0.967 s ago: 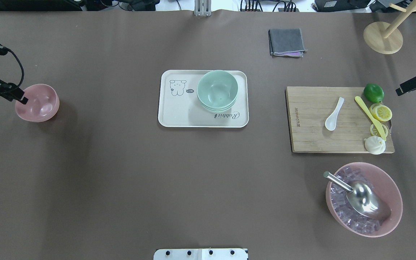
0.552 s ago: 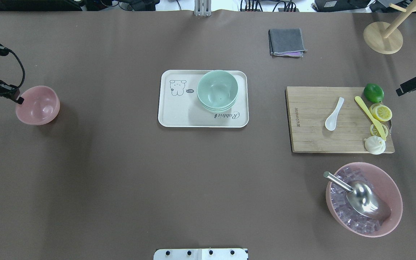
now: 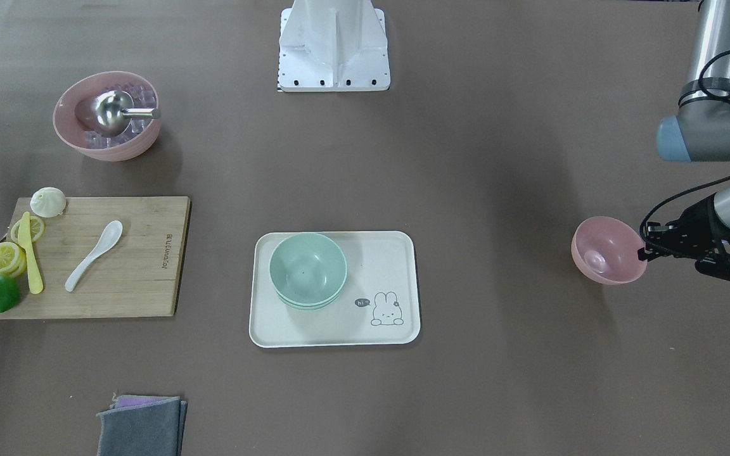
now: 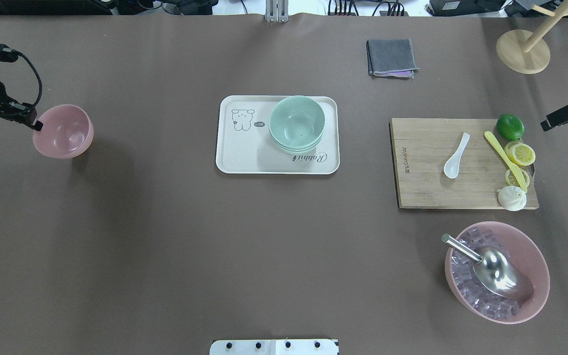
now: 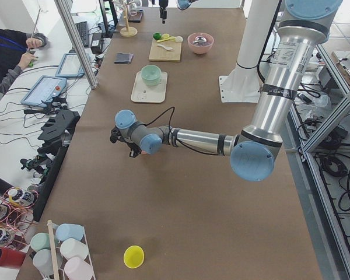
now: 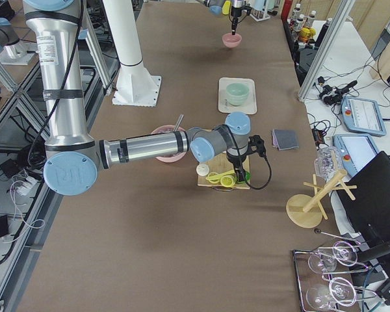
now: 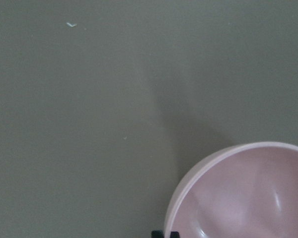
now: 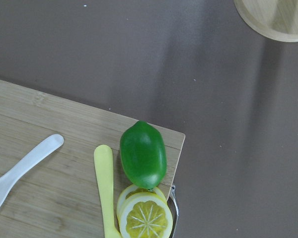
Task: Stack pink bowl on green and place spoon
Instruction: 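Carry the pink bowl with the left gripper over the mint-green bowl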
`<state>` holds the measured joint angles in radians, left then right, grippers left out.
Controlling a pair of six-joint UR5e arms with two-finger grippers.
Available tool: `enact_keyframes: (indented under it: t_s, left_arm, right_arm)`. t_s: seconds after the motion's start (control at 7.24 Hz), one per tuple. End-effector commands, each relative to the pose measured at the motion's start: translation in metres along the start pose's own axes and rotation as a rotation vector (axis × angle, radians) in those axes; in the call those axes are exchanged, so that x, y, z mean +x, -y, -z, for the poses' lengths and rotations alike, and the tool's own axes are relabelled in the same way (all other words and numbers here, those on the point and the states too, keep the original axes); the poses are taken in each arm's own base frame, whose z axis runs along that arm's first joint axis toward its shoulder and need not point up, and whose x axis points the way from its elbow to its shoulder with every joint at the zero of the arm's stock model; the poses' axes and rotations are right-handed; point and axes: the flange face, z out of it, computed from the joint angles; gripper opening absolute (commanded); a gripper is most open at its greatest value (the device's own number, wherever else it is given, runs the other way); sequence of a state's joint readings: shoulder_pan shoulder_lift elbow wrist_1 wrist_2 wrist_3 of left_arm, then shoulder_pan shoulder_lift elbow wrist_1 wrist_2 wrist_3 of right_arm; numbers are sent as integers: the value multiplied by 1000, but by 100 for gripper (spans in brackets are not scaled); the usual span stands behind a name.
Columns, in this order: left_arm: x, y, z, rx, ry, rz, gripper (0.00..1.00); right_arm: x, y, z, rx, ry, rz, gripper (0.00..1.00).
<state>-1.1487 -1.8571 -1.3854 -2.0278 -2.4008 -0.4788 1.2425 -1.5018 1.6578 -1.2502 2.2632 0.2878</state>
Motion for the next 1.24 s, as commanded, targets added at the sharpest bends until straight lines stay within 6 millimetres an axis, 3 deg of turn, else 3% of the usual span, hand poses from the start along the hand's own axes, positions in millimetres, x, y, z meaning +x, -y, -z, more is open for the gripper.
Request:
enact_keyframes:
  t_s: [0.0,0.41,0.83,1.1]
  left_arm:
    - [81,39,41,53,-38,110,0]
    - [237,58,55,17,-32,203,0]
    - [388,43,11,-9,-38,285,0]
    - [461,63,-20,-7,-10,347,0]
  right_arm:
    - [1,0,0,1,-8,-1,100]
    - [2,0,-1,3,-19,-2,100]
    - [2,1,0,6,-18,0,100]
    - [2,1,0,5,-18,-1,100]
